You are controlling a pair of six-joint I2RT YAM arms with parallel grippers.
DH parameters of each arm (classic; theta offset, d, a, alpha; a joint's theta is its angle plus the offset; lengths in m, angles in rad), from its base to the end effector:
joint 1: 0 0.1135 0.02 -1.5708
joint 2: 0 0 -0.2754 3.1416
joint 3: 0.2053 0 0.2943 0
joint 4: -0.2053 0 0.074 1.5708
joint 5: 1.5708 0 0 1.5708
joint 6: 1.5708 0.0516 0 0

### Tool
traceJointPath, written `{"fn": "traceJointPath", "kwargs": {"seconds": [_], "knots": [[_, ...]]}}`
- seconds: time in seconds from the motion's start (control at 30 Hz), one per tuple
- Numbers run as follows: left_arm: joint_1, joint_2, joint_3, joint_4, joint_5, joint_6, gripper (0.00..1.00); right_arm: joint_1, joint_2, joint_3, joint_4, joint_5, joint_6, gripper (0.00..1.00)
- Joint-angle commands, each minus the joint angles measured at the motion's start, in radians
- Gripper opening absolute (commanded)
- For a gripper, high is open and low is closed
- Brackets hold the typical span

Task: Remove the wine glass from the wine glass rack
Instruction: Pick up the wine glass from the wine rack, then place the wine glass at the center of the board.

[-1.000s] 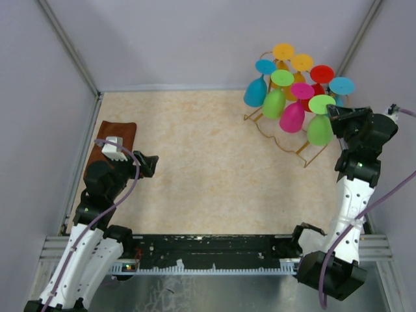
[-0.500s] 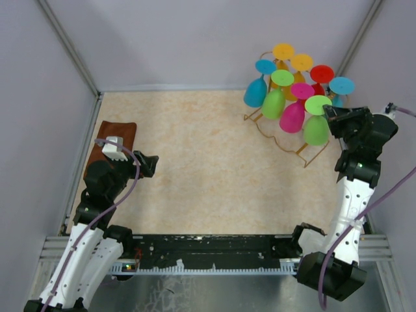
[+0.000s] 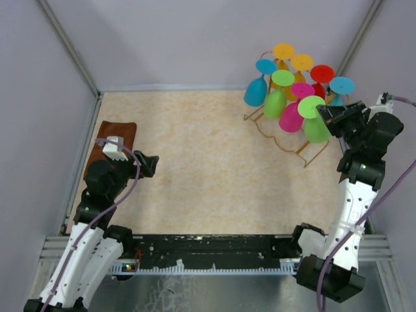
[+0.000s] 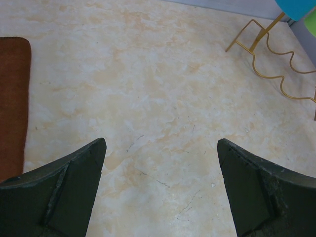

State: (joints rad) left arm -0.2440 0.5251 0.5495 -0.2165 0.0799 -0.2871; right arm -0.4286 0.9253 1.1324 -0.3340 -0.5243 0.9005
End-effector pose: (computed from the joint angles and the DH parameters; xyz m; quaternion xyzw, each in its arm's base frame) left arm 0.1847 -0.0502 0.2946 0.0088 0.7714 -0.1965 0.6052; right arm 0.2305 -0.0769 0.4364 0.3122 0.6762 0.3383 0.5751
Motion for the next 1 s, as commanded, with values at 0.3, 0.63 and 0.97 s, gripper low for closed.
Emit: {"fn": "traceJointPath", "kwargs": {"seconds": [0.3,0.63,0.97], "knots": [[0.006,0.01,-0.016,0.027,0.015,-0.013,0.99,0.025,-0.114,0.04,0.15,-0.412,-0.18,0.0],[0.006,-0.002,-0.014,0.03,0.045,-0.032,0.99,0.147,-0.157,0.017,0.091,-0.625,-0.223,0.0],[0.006,0.016,-0.013,0.092,0.201,-0.116,0.99,0.357,-0.248,-0.154,0.111,-0.668,-0.272,0.0]]}}
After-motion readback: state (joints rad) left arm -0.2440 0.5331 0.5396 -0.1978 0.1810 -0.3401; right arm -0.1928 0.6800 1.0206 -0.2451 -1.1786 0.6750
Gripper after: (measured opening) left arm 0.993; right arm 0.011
